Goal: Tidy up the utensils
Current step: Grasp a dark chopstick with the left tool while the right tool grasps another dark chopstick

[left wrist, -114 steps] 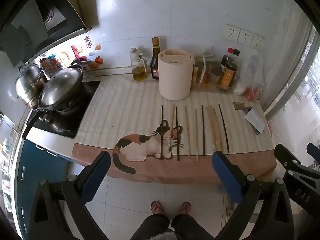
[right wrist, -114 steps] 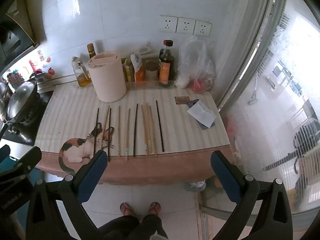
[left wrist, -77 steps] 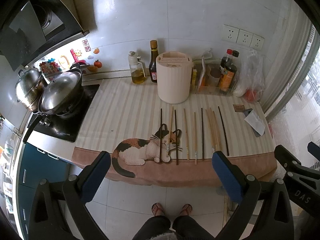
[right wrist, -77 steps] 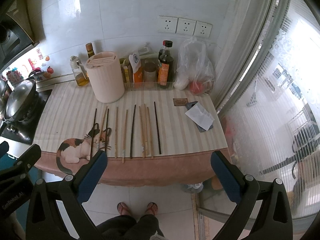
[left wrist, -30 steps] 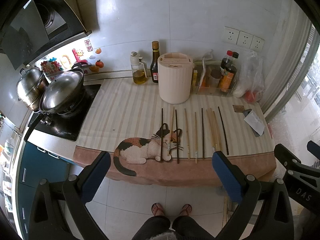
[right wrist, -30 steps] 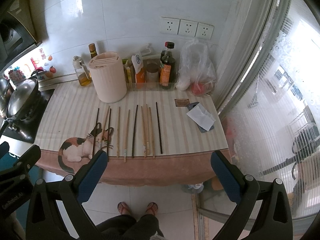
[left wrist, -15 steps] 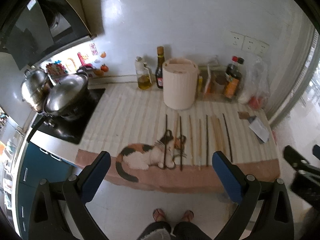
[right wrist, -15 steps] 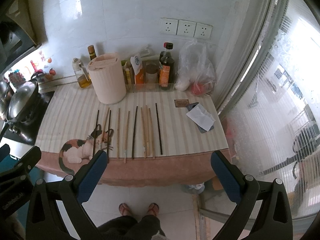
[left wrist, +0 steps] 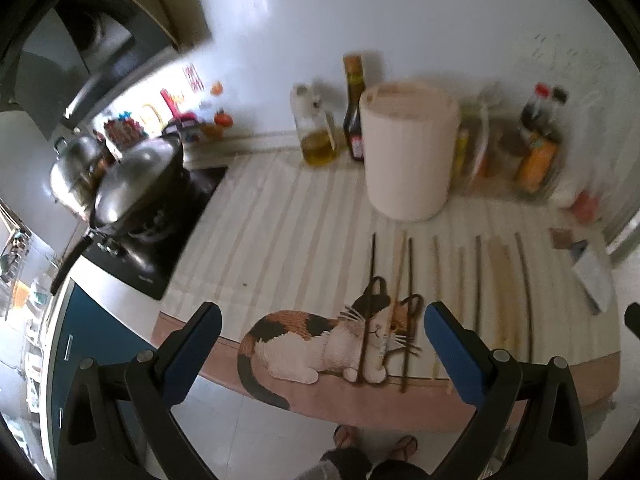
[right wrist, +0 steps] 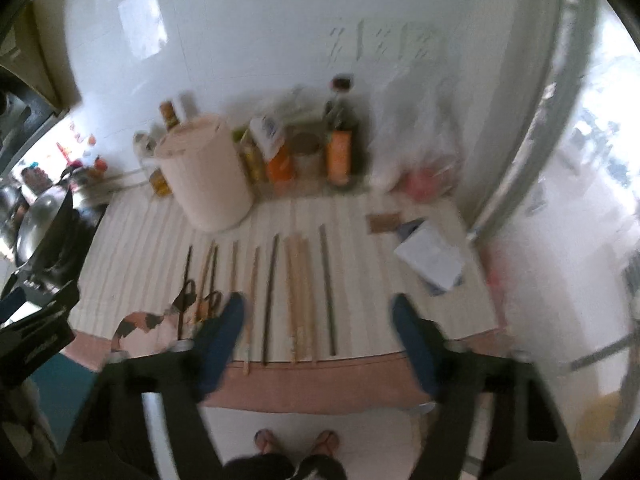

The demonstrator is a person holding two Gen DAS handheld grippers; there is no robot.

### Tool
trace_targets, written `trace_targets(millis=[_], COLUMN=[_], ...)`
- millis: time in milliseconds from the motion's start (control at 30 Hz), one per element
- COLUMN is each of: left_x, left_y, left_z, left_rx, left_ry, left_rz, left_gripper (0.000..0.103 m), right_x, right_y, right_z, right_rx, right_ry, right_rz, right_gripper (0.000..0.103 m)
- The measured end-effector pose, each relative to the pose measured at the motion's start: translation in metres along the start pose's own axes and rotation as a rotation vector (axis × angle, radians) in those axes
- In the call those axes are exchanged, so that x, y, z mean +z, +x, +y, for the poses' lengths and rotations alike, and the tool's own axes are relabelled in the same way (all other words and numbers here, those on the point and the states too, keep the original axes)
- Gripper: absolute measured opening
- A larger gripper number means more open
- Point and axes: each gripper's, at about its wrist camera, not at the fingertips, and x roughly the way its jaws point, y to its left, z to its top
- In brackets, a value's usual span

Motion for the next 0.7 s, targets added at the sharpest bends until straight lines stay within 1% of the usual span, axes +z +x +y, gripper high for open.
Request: trace_targets(millis=[67, 133, 200, 267, 300, 333, 367, 467, 500, 533, 567, 633, 667, 700], left_x=[0.005, 0.01, 0.012, 0.015, 0.016, 0.017, 0.017, 0.018, 0.018, 0.016, 0.016, 0.013, 0.012, 0.011], left_y=[0.03, 0.061, 0.089, 0.115, 0.132, 0.148, 0.156, 0.195, 0.204, 0.215, 0.223, 0.24, 0.243, 0.25], left_z=[-0.001, -0.002, -0.004, -0.007, -0.009, -0.011, -0.012, -0.02, -0.023, -0.027, -0.03, -0.038, -0.039, -0.044], left_rx=[-0.007, -0.025, -0.032, -0.048, -0.067, -0.087, -0.098, -0.18, -0.196, -0.212, -0.219, -0.23, -0.233, -0.236], left_ry=[-0.001, 0.004, 0.015, 0.03, 0.042, 0.054, 0.058, 0.077, 0.086, 0.101, 0.11, 0.14, 0.149, 0.166], left_rz=[0.052, 0.107, 0.155, 0.199, 0.225, 0.25, 0.263, 0.338, 0.354, 0.374, 0.385, 0.414, 0.42, 0.431], left_gripper=[0.103, 0.102, 0.094, 0.087, 0.087, 0.085, 0.083, 0.082, 0.082, 0.079, 0.077, 0.075, 0.071, 0.064], right_x=[0.004, 0.003, 0.005, 0.003, 0.003, 0.003, 0.004, 0.008, 0.011, 0.012, 0.014, 0.017, 0.017, 0.018], right_y=[0.032, 0.058, 0.092, 0.119, 0.135, 0.142, 0.16, 0.196, 0.207, 0.215, 0.229, 0.253, 0.262, 0.27], right_z=[0.002, 0.007, 0.012, 0.019, 0.023, 0.027, 0.032, 0.042, 0.044, 0.046, 0.047, 0.049, 0.051, 0.053], right_rx=[0.046, 0.06, 0.091, 0.102, 0.104, 0.113, 0.118, 0.104, 0.096, 0.091, 0.084, 0.074, 0.07, 0.056], right_ry=[0.008, 0.008, 0.018, 0.021, 0.025, 0.027, 0.033, 0.058, 0.07, 0.078, 0.093, 0.117, 0.12, 0.118], right_rz=[0.054, 0.097, 0.146, 0.19, 0.213, 0.226, 0.252, 0.298, 0.31, 0.321, 0.34, 0.372, 0.384, 0.394], right_gripper=[0.05, 0.047, 0.043, 0.043, 0.043, 0.043, 0.043, 0.043, 0.043, 0.043, 0.043, 0.043, 0.043, 0.043])
